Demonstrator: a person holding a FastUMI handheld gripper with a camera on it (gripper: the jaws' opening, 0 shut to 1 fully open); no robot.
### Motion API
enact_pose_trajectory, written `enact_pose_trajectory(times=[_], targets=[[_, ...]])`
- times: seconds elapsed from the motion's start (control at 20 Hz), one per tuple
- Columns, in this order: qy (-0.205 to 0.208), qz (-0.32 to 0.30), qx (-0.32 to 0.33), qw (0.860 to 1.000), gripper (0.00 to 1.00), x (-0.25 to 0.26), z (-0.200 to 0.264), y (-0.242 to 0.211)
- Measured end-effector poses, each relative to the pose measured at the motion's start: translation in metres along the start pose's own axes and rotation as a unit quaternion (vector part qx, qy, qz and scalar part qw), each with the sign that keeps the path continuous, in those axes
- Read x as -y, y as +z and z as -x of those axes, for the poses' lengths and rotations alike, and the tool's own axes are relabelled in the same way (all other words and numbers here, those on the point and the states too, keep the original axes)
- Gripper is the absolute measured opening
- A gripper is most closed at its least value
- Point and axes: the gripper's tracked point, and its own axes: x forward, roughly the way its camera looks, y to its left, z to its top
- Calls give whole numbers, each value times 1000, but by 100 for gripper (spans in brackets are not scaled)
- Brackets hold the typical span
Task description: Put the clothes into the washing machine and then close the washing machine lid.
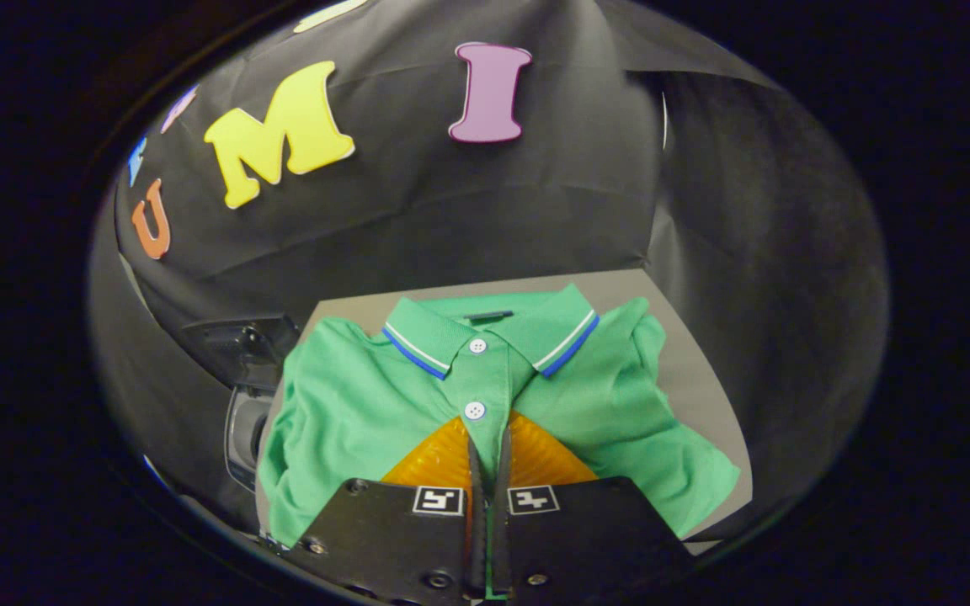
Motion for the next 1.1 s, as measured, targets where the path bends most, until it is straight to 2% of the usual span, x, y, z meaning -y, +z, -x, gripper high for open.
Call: enact_pose_trajectory(times=[0.45,0.85,1.1], targets=[[58,-14,106,993,6,-52,83,42],[106,-32,192,975,6,-111,160,73],[131,-20,230,964,6,-163,201,90]])
